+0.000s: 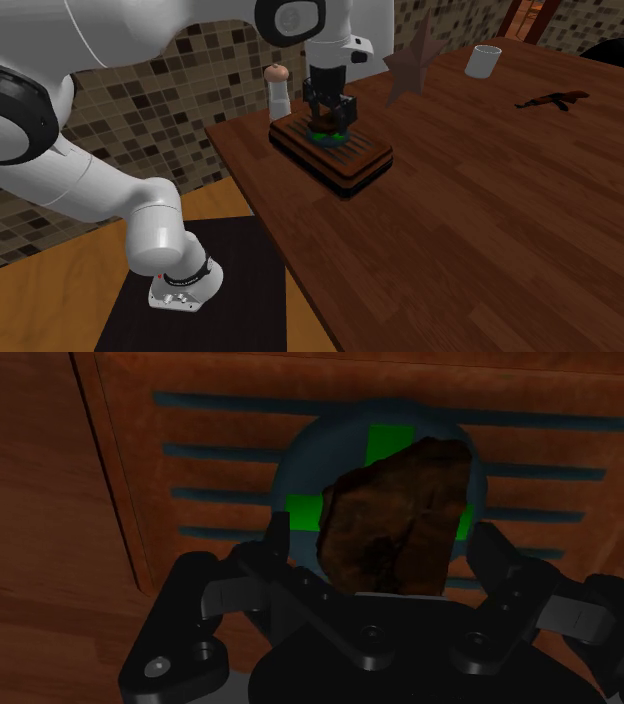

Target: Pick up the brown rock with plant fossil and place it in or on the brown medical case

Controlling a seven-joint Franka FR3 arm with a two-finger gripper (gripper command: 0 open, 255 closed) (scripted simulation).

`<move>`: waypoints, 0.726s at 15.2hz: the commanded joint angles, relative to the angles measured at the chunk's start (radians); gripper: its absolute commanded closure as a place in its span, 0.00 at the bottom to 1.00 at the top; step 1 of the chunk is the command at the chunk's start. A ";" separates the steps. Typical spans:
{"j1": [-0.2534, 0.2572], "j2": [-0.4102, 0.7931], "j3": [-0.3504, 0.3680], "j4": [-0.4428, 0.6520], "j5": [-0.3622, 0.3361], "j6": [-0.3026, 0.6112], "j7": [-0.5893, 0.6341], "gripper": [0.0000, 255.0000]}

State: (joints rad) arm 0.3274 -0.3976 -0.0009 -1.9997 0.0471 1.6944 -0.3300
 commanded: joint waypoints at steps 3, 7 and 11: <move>-0.001 0.016 -0.004 0.130 -0.001 -0.114 0.000 0.00; -0.001 0.016 -0.004 0.130 -0.001 -0.114 0.000 0.00; -0.001 0.016 -0.004 0.130 -0.001 -0.114 0.000 0.00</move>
